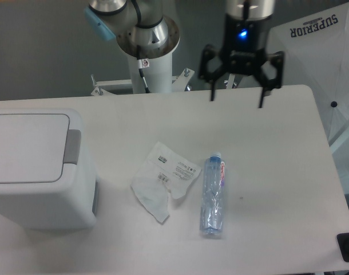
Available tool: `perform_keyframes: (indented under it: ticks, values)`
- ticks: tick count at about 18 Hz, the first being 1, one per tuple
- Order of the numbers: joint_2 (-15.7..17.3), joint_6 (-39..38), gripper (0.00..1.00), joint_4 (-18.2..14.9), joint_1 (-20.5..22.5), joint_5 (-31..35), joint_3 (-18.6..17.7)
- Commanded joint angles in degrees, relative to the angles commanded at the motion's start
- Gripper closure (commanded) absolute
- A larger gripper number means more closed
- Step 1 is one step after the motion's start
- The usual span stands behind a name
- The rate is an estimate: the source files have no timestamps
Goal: Open the trash can
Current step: 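Move the open gripper across the table toward the white trash can lid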
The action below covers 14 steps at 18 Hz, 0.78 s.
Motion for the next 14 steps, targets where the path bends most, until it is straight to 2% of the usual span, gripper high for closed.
perform_keyframes:
  ticks: [5,6,10,14]
  values:
    - [-0.5,-8.2,0.00,0.1,-4.6,-2.7,-0.1]
    - [-1.0,-10.6,0.00,1.0,-5.5,-3.1,0.0]
    - [-2.8,-21.9,0.00,10.2,-9.6,-3.1,-0.3]
    - [-3.8,-25.7,0.00,11.1,-12.9,-3.0,-2.3]
